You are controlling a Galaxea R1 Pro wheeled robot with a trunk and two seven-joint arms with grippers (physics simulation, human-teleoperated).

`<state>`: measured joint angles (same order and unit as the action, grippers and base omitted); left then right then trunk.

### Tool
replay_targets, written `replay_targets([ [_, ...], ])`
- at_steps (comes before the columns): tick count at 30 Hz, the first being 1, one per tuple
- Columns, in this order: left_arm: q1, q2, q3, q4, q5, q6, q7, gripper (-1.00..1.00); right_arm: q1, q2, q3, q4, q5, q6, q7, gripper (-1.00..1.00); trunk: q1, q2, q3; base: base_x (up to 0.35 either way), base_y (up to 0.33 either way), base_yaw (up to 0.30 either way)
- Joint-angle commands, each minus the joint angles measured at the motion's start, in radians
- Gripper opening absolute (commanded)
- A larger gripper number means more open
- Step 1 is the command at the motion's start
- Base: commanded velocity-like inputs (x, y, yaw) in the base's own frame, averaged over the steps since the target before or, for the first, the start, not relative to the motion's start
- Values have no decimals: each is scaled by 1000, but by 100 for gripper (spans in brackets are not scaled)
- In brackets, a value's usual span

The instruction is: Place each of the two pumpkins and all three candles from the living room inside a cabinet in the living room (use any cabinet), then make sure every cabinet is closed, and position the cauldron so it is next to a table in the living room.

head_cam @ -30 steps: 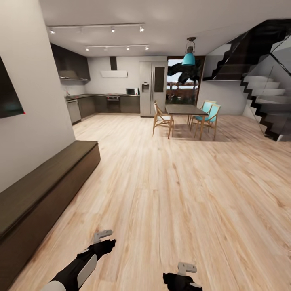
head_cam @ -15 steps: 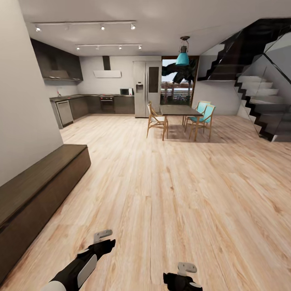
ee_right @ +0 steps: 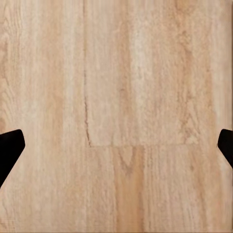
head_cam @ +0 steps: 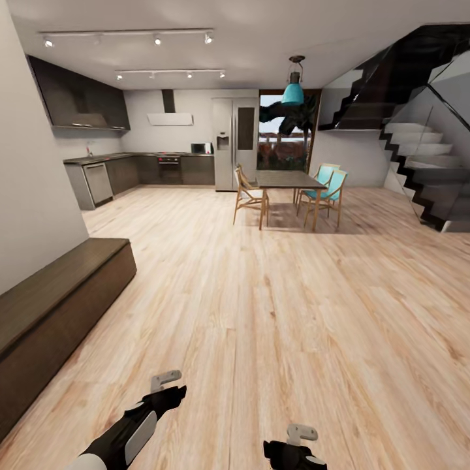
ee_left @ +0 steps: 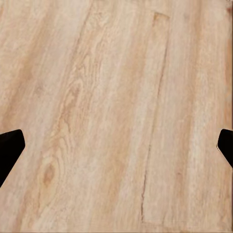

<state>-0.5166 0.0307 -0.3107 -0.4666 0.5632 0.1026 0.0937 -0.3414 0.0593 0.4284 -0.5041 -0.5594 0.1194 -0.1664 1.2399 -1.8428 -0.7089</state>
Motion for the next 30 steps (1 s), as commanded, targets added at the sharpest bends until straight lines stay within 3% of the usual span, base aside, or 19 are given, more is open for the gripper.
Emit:
replay_targets([
  [1,0,1,-8,-3,9,4,9,100,-1,-1,8,-2,-7,3,-9,100,0,0,-1,303,-170,0],
  [22,0,1,-8,-1,9,3,10,100,-1,-1,9,-1,-5,3,-8,100,0,0,-1,303,-169,0],
  [30,0,1,-8,-1,9,3,10,100,-1,-1,9,-1,-5,3,-8,100,0,0,-1,317,-61,0],
])
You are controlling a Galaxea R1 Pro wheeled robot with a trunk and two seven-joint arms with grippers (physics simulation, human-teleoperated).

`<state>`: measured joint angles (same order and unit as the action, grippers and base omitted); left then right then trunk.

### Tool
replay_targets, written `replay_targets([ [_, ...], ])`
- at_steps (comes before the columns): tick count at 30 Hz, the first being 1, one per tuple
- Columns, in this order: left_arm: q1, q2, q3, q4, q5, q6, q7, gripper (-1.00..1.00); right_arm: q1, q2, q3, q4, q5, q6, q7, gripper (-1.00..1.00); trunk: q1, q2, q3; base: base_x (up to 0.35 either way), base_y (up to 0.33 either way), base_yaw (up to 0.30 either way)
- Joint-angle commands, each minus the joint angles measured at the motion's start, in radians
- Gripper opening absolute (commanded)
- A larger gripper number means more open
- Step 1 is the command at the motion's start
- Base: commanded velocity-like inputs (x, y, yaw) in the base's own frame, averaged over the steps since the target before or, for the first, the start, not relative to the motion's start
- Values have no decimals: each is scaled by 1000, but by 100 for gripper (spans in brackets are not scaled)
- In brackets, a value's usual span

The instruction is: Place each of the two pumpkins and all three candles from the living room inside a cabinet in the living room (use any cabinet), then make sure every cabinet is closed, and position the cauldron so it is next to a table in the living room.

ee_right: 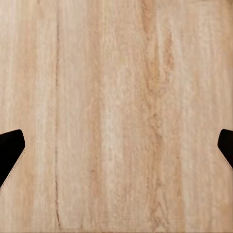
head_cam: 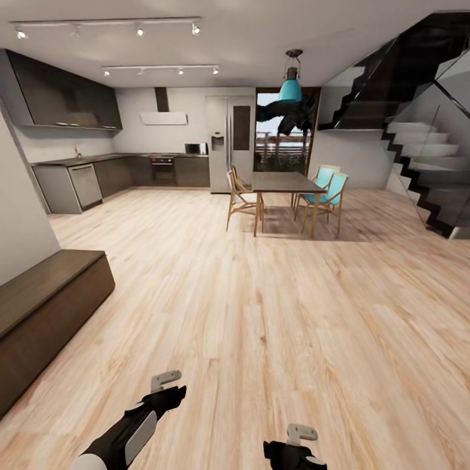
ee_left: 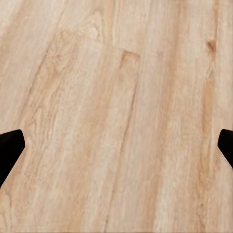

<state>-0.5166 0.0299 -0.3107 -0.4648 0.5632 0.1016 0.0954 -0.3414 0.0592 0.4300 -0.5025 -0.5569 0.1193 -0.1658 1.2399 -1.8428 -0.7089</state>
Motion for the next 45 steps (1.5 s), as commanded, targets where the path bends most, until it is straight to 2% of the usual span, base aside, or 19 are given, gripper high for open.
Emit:
replay_targets([
  [1,0,2,-8,-3,9,2,9,100,-1,-1,7,-2,-8,3,-9,100,0,0,-1,328,-10,0],
  [21,0,1,-9,-2,9,-6,9,100,-1,-1,6,-2,-8,3,-9,100,0,0,-1,330,-4,0],
  [32,0,1,-10,-2,8,-6,9,100,-1,-1,6,-2,-8,3,-9,100,0,0,-1,316,-126,11],
  [45,0,1,-10,-2,7,-6,22,100,-1,0,7,-2,-8,3,-9,100,0,0,-1,304,-165,221],
])
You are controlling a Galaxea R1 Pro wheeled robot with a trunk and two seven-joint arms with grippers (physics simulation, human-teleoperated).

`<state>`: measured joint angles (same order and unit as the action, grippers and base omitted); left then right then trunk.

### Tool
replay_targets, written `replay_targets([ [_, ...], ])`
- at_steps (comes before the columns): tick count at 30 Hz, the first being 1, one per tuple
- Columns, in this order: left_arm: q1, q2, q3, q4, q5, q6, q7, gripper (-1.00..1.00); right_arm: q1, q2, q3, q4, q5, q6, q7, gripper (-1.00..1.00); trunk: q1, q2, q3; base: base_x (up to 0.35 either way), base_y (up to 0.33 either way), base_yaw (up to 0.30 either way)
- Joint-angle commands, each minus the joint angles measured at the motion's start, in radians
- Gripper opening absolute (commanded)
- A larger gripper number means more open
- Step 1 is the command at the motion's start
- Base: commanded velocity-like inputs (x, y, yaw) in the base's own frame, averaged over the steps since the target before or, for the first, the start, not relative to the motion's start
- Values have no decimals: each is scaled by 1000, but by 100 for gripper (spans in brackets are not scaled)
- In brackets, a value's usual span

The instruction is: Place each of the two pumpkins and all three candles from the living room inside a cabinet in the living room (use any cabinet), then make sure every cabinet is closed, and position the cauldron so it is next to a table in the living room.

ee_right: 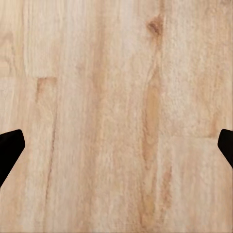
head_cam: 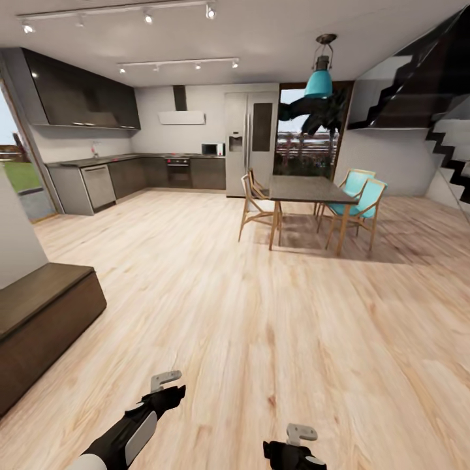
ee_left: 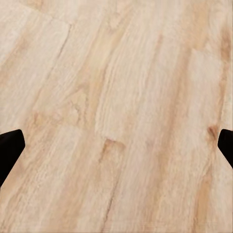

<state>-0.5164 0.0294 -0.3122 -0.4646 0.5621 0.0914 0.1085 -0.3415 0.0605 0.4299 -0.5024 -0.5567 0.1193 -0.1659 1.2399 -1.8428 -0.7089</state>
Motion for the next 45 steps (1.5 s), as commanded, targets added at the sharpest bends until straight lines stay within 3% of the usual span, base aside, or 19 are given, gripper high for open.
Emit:
replay_targets([
  [1,-1,1,-8,-3,9,4,9,100,-1,-1,7,-2,-8,3,-9,100,0,0,-1,290,-184,286],
  [28,-1,1,-17,-3,9,2,10,100,-1,-1,7,-1,-8,3,-9,100,0,0,-1,267,-198,290],
  [45,-1,1,-25,-3,9,-17,9,100,-1,-1,7,-1,-8,3,-9,100,0,0,-1,70,-79,290],
])
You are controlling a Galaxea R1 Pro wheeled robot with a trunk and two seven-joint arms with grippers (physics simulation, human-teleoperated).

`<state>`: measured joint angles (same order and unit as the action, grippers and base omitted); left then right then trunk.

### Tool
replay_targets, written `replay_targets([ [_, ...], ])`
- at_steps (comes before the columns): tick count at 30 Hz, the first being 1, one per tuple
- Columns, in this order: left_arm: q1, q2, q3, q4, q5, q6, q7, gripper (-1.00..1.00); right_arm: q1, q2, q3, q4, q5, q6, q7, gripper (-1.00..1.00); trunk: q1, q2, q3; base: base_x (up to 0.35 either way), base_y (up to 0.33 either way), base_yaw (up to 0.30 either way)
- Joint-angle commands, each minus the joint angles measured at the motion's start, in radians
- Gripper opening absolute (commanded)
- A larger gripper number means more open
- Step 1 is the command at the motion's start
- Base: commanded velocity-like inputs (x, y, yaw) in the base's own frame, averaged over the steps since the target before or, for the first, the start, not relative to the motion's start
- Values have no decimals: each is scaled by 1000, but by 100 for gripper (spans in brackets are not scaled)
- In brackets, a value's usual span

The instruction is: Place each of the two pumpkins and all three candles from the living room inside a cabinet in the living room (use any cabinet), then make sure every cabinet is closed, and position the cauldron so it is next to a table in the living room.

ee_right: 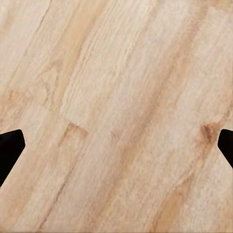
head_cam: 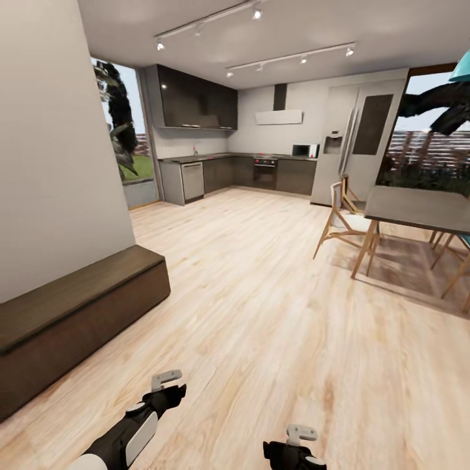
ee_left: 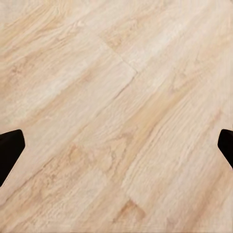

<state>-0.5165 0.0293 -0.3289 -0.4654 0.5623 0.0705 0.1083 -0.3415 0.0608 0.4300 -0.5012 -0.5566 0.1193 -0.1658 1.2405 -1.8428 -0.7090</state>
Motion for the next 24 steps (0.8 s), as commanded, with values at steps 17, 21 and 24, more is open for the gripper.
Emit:
replay_targets([
  [17,0,1,-14,-1,8,-4,10,100,-1,-1,9,-2,-8,3,-9,100,0,0,-1,140,-171,290],
  [21,0,1,-15,-1,8,-4,10,100,-1,-1,9,-2,-8,3,-9,100,0,0,-1,176,-223,290],
  [24,0,1,-14,-1,8,-4,10,100,-1,-1,9,-2,-8,3,-9,100,0,0,-1,177,-223,290],
])
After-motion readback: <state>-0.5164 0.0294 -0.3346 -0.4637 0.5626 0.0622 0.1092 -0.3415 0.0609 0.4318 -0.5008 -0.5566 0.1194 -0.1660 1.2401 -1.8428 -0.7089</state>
